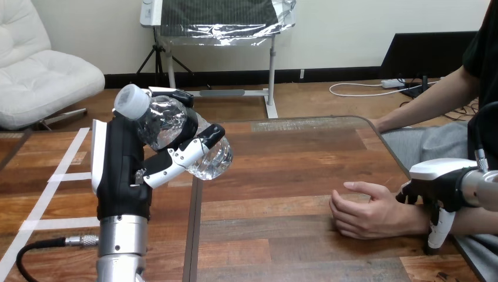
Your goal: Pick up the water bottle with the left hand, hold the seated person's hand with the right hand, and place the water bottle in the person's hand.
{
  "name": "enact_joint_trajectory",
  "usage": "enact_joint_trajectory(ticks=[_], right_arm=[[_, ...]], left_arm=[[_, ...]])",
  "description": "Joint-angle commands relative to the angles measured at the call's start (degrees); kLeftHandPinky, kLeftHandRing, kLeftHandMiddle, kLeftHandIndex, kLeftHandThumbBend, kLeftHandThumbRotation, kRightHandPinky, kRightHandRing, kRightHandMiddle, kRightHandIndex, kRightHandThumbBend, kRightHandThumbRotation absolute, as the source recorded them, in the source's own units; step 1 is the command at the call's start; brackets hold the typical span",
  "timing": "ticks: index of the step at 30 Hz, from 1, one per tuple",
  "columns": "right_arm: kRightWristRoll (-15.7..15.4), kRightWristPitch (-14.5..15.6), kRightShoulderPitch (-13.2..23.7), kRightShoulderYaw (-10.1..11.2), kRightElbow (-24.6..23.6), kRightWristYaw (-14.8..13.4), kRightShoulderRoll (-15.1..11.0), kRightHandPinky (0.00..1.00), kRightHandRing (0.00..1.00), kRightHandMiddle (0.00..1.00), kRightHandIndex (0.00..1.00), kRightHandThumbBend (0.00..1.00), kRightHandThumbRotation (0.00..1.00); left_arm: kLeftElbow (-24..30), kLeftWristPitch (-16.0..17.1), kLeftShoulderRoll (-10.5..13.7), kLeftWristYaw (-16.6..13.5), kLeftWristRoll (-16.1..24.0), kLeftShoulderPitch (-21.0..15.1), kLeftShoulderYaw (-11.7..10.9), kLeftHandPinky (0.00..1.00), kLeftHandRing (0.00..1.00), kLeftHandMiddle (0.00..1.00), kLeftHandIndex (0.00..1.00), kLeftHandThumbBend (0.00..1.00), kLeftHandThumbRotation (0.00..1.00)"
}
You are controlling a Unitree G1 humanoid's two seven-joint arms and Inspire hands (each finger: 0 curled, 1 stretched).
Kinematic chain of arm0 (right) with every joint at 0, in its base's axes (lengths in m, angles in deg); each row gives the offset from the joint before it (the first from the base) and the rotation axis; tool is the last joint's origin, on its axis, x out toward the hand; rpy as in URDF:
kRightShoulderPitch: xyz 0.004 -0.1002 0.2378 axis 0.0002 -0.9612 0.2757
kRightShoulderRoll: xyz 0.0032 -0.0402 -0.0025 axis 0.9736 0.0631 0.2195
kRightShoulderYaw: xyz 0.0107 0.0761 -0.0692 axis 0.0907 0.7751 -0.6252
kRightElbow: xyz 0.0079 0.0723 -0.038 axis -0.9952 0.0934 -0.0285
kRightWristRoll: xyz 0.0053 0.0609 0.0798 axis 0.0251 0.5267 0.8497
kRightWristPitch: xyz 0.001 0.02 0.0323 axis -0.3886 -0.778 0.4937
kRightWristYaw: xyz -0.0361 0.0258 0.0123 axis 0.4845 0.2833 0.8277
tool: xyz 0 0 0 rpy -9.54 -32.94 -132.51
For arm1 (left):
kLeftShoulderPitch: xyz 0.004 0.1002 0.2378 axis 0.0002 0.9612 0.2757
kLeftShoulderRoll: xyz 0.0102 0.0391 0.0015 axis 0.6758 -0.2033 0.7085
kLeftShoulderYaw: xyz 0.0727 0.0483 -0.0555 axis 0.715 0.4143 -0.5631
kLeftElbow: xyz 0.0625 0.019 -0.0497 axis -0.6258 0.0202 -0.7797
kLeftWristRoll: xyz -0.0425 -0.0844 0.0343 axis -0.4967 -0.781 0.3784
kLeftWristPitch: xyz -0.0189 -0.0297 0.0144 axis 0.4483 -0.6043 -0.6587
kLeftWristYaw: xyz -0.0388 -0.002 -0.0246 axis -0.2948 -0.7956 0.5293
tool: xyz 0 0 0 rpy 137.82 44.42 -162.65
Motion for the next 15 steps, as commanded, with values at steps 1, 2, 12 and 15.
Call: enact_joint_trajectory(ticks=[1,2,12,15], right_arm=[[1.95,1.13,-0.66,2.42,-3.45,-0.37,-1.15,0.76,0.84,0.88,0.86,0.71,0.1],[2.15,1.16,-0.83,2.55,-3.59,-0.37,-1.18,0.76,0.84,0.89,0.86,0.71,0.1],[2.8,1.3,-2.71,3.25,-5.03,-2.26,-1.21,0.74,0.84,0.88,0.85,0.7,0.06],[2.36,1.36,-2.72,2.91,-4.29,-3.31,-0.72,0.74,0.83,0.87,0.85,0.7,0.05]], left_arm=[[1.42,0.31,0.45,-0.07,-0.7,-3.31,-0.58,0.44,0.43,0.45,0.5,0.62,0.0],[1.4,0.3,0.45,-0.07,-0.67,-3.33,-0.57,0.44,0.43,0.45,0.5,0.62,0.0],[1.21,0.69,0.36,-0.45,0.05,-3.68,-0.41,0.43,0.43,0.45,0.5,0.63,0.0],[1.34,0.52,0.28,-0.5,0.07,-3.74,-0.38,0.43,0.43,0.45,0.5,0.63,0.0]])
